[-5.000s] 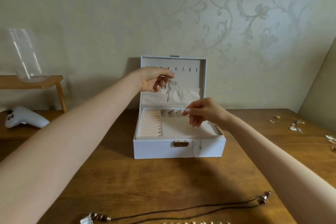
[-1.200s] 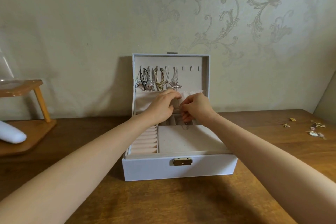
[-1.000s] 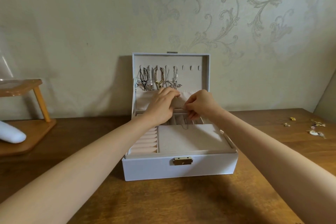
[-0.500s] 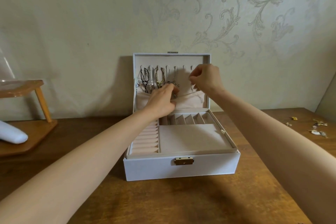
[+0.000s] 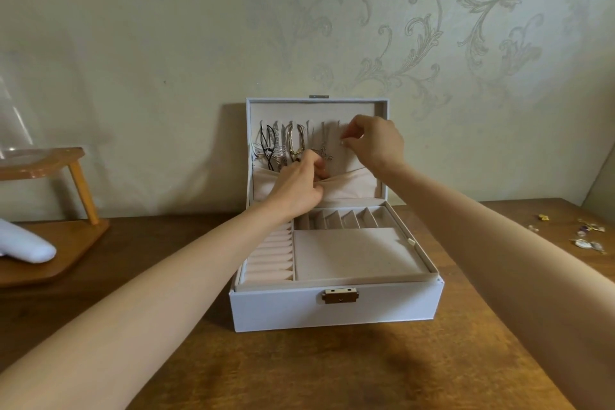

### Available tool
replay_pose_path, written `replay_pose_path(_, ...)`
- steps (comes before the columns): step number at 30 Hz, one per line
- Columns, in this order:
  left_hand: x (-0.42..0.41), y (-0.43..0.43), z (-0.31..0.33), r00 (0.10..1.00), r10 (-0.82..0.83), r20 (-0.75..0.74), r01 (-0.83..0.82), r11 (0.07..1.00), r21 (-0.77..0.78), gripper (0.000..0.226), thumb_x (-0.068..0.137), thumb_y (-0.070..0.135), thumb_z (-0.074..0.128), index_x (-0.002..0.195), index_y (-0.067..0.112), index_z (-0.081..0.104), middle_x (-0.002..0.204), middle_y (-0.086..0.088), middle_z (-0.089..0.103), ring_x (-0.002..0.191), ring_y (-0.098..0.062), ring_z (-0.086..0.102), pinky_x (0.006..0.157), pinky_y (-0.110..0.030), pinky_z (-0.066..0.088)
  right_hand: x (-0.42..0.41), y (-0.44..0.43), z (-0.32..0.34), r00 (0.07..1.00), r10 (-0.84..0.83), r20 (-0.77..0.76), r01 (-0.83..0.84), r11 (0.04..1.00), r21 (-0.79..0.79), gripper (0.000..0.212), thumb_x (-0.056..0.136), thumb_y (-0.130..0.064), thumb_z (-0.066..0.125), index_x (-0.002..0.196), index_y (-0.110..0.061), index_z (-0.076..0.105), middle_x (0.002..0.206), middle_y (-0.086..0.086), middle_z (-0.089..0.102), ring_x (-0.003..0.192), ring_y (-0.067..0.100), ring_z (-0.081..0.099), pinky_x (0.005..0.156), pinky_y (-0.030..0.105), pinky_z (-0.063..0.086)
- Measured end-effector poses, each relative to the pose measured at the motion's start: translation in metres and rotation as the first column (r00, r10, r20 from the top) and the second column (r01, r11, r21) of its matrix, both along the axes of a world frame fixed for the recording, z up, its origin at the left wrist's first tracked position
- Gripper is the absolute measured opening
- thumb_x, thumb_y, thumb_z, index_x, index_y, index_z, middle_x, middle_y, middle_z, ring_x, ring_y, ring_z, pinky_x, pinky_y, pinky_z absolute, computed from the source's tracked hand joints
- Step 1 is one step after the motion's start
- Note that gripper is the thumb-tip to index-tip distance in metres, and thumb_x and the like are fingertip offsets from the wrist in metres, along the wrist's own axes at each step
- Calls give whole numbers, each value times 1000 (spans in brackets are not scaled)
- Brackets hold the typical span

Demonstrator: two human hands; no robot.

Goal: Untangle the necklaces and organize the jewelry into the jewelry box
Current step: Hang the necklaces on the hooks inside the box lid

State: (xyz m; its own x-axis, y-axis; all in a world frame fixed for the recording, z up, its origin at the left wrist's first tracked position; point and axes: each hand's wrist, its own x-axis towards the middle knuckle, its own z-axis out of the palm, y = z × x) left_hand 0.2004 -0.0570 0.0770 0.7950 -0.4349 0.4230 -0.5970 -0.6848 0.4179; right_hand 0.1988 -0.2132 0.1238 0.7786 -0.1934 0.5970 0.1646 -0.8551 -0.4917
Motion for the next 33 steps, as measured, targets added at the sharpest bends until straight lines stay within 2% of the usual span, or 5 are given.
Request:
replay_pose_path(5,-3,0,1,1000,-9,-7,9,1000,-18,36,86,2,55,120,8,44,117,-7,61,107,-21,59,99,-38,43,-4,-4,-15,992,-47,-120,31,991,-133,15,75,-14,68,85,-25,68,91,-4,70,96,19,60,69,26,41)
replay_pose_path(11,-5,1,6,999,-8,40,9,1000,-25,37,87,4,55,120,11,42,124,-1,53,94,-14,61,86,-29,45,-8,-8,-19,979,-36,-199,-1,983,-184,18,81,-12,62,87,-25,72,94,-3,71,97,20,61,73,29,45)
replay_pose_path(20,-37,18,9,996,-93,11,93,996,-18,31,88,11,60,119,10,54,128,-3,55,123,-16,46,105,-32,34,-46,-5,-24,990,95,-106,-107,988,-108,17,86,-13,59,92,-21,72,97,-1,69,88,19,60,76,31,48)
replay_pose_path(27,-96,41,-4,990,-140,-21,140,990,-35,19,88,17,62,107,14,62,115,1,60,114,-15,49,97,-33,38,-109,17,-39,965,215,-151,-234,964,-124,13,85,-17,61,91,-22,72,91,-5,69,75,8,51,72,28,45)
replay_pose_path(33,-149,65,-13,979,-186,-85,174,975,-135,19,89,15,60,108,18,62,115,11,58,109,-2,47,91,-17,34,-170,27,-48,940,324,-106,-334,936,-109,7,83,-18,67,86,-22,72,80,-7,64,68,7,53,68,28,47)
